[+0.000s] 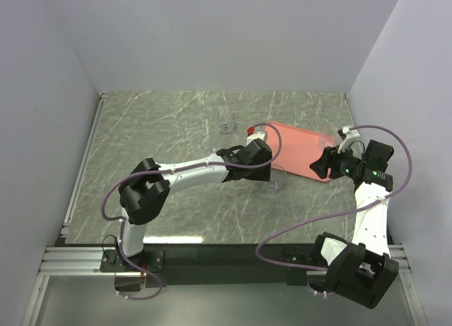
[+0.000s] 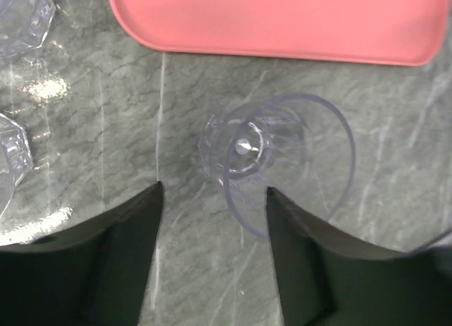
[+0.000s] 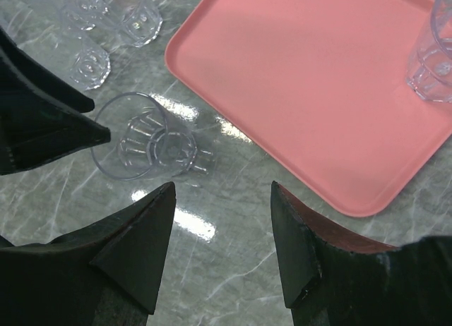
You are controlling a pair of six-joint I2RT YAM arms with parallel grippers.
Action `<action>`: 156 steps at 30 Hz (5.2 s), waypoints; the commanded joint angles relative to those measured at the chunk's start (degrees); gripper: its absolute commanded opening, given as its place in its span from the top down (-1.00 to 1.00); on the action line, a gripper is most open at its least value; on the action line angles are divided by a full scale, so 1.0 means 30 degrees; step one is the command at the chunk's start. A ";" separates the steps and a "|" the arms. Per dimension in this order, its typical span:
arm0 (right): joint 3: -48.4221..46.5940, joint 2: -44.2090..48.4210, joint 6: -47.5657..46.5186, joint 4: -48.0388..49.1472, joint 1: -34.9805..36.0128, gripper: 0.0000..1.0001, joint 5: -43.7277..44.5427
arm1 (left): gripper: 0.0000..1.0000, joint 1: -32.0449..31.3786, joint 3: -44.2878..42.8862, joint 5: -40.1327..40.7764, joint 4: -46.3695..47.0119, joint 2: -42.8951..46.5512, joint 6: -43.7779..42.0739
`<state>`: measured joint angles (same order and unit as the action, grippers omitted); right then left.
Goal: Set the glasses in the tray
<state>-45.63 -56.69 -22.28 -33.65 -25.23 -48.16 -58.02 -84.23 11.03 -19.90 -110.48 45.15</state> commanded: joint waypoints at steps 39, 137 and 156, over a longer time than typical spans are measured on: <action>-0.0143 0.0761 -0.0395 -0.0268 -0.0876 -0.26 -0.1611 | 0.99 0.3049 -1.2119 0.0105 -0.1631 -0.6035 -0.4238; -0.4329 -0.3544 -0.4556 -0.2789 0.8465 -0.31 0.1664 | -0.99 0.6801 1.0027 0.5430 0.5642 1.6315 -0.9773; -0.7817 -1.1422 0.8849 0.4241 1.7315 -0.32 0.7261 | -0.99 0.6888 1.3222 1.1030 0.4876 1.9599 -1.3846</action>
<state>-65.54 -88.40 -8.08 -27.55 25.06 -31.11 -37.67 -44.25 39.68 -5.85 -51.68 6.15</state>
